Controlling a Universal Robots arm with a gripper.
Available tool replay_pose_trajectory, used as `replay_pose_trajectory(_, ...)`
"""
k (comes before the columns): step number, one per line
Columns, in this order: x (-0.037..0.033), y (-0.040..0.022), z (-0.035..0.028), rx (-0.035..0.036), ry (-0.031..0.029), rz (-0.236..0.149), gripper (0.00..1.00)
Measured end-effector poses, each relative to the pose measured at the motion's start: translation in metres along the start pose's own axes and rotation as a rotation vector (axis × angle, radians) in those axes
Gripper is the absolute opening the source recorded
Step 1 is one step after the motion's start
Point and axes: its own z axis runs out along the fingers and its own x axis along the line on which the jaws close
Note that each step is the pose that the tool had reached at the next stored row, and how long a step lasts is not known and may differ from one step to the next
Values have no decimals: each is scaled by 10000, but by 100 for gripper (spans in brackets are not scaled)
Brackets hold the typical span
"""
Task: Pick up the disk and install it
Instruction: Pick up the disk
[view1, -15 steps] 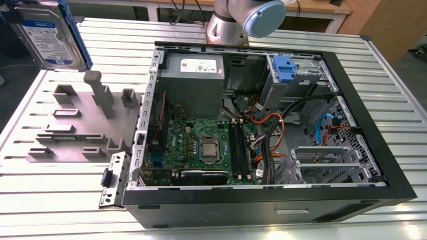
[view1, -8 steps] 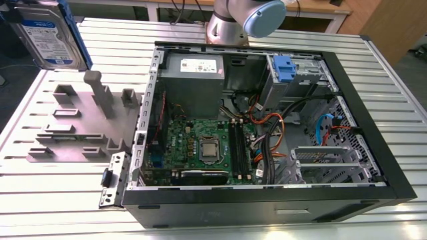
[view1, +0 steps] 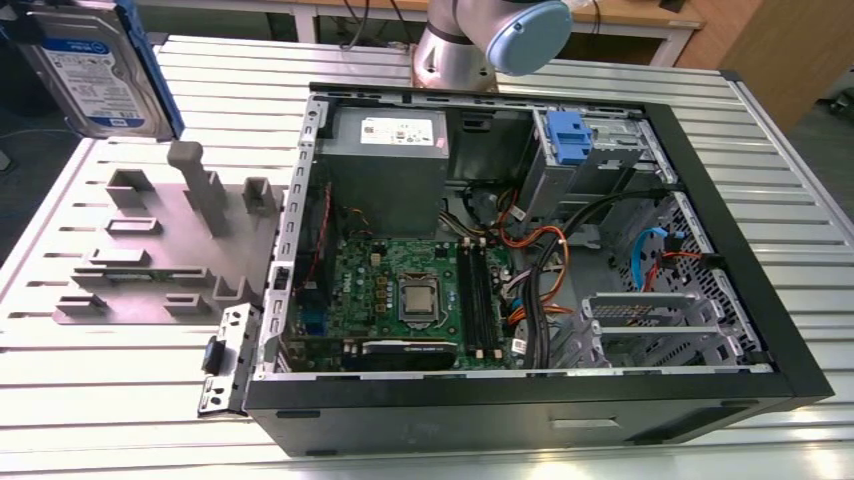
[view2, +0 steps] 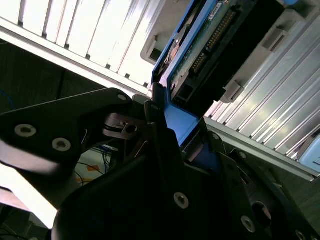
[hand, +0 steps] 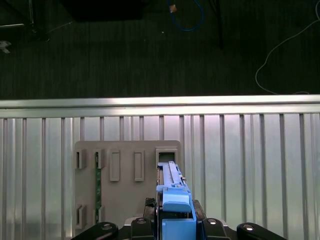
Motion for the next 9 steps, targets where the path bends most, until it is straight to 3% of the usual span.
replay_pose_trajectory(9, 1, 2, -81, 6, -9, 0, 37)
